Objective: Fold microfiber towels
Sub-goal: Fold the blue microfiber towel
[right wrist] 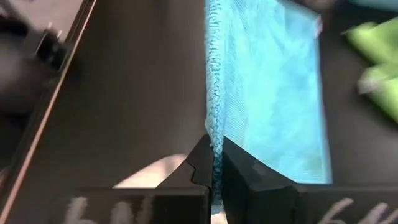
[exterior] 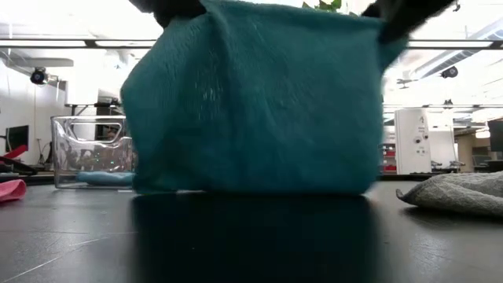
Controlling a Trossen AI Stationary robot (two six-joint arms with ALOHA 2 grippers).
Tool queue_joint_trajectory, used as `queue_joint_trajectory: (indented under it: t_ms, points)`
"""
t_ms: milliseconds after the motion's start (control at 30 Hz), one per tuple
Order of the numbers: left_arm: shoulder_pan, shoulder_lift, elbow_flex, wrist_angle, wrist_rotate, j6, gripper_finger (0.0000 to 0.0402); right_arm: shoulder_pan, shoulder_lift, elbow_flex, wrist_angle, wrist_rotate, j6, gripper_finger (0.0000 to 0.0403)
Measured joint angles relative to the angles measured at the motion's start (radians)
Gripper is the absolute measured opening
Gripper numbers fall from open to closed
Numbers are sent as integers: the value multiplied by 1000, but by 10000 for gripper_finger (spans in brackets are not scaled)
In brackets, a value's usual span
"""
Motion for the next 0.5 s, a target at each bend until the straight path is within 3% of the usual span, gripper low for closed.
queue_joint_trajectory:
  t_ms: [100,233,500]
  points:
    - [-40,84,-18,108,0,-57,0,58,77,-12,42,-1,69,8]
    - [-73,196,-10,125,16,-61,12,101,177,-13,108,-28,140,9]
    - [-80,289,9,127,216,-115,109,104,293,-7,127,-216,217,37]
